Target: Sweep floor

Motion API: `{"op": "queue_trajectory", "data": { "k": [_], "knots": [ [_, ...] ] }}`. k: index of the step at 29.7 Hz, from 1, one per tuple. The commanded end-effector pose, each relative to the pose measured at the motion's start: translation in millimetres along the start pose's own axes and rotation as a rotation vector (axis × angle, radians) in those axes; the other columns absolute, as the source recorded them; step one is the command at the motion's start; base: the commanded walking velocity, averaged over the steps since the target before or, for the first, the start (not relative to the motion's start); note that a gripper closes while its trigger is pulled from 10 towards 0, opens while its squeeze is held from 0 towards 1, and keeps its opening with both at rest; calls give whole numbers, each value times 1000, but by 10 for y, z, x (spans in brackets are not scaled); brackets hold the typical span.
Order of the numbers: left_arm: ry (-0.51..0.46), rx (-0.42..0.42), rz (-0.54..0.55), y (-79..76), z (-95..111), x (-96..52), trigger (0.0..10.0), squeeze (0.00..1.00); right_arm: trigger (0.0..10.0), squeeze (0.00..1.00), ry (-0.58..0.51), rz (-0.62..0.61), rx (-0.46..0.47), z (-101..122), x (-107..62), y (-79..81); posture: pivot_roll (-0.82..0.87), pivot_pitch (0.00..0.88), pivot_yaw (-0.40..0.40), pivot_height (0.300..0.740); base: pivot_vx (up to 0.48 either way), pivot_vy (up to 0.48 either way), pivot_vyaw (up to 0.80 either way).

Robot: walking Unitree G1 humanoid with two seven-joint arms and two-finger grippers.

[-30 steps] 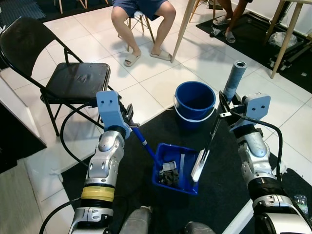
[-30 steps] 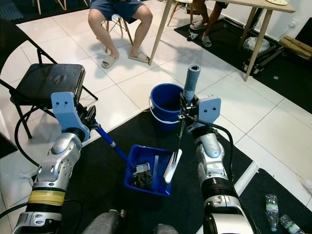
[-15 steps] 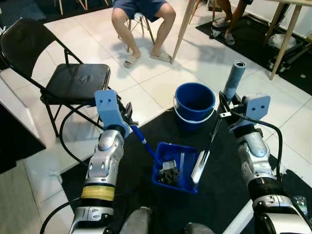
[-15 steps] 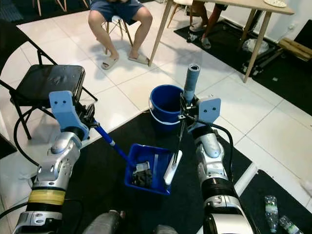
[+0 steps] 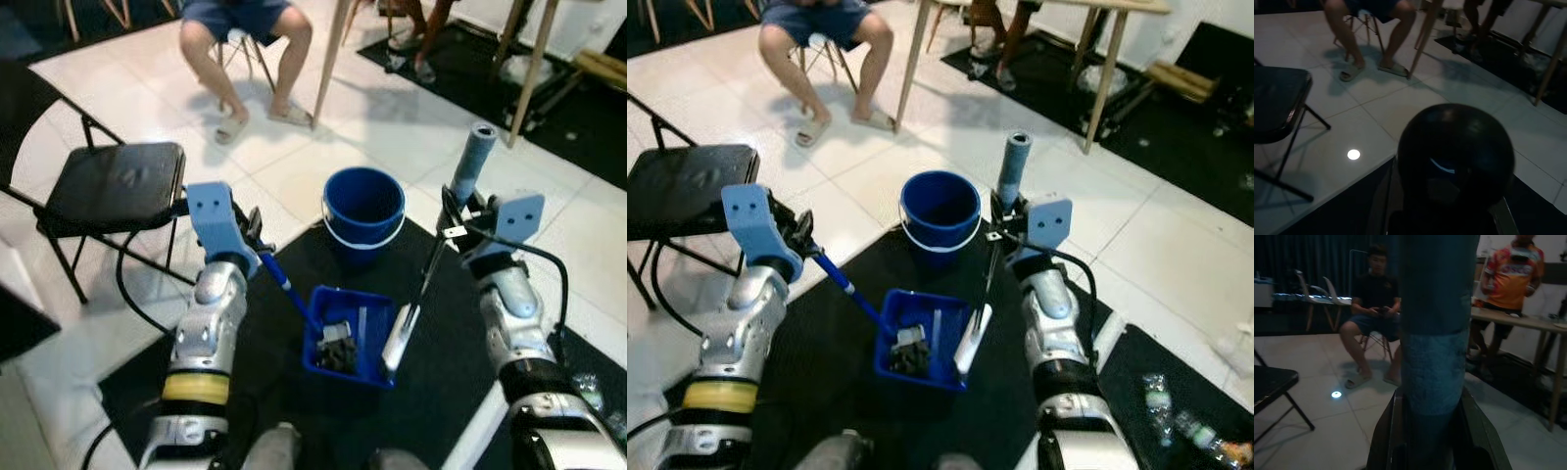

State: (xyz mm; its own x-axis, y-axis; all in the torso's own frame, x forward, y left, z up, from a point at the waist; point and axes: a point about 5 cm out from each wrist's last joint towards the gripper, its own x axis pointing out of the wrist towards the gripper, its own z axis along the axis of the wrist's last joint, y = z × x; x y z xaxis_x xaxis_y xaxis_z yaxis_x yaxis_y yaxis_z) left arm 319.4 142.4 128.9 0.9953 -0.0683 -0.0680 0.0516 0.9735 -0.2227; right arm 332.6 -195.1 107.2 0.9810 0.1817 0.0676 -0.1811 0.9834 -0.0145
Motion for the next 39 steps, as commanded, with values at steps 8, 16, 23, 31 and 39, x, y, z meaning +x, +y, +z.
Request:
{"op": "queue_trajectory", "data": {
  "k": [8, 16, 23, 31, 39],
  "knots": [
    [-58, -22, -16, -44, 96, 17, 10000, 0, 10000, 0, -33, 5, -2, 81, 45, 22, 60, 35, -39, 740, 391, 0, 0],
    [-57, -20, -15, -43, 93, 17, 10000, 0, 10000, 0, -31, 5, -2, 77, 40, 25, 59, 35, -37, 740, 389, 0, 0],
    [-56, -20, -15, -42, 90, 22, 10000, 0, 10000, 0, -29, 4, 2, 74, 44, 23, 60, 32, -38, 740, 381, 0, 0],
    [-55, -20, -15, -44, 90, 24, 10000, 0, 10000, 0, -25, 0, 12, 71, 47, 15, 60, 32, -38, 740, 348, 0, -58],
    [-49, -22, -17, -48, 77, 24, 10000, 0, 10000, 0, -22, 6, -19, 73, 47, 13, 58, 29, -38, 740, 0, 0, -113]
  ]
}}
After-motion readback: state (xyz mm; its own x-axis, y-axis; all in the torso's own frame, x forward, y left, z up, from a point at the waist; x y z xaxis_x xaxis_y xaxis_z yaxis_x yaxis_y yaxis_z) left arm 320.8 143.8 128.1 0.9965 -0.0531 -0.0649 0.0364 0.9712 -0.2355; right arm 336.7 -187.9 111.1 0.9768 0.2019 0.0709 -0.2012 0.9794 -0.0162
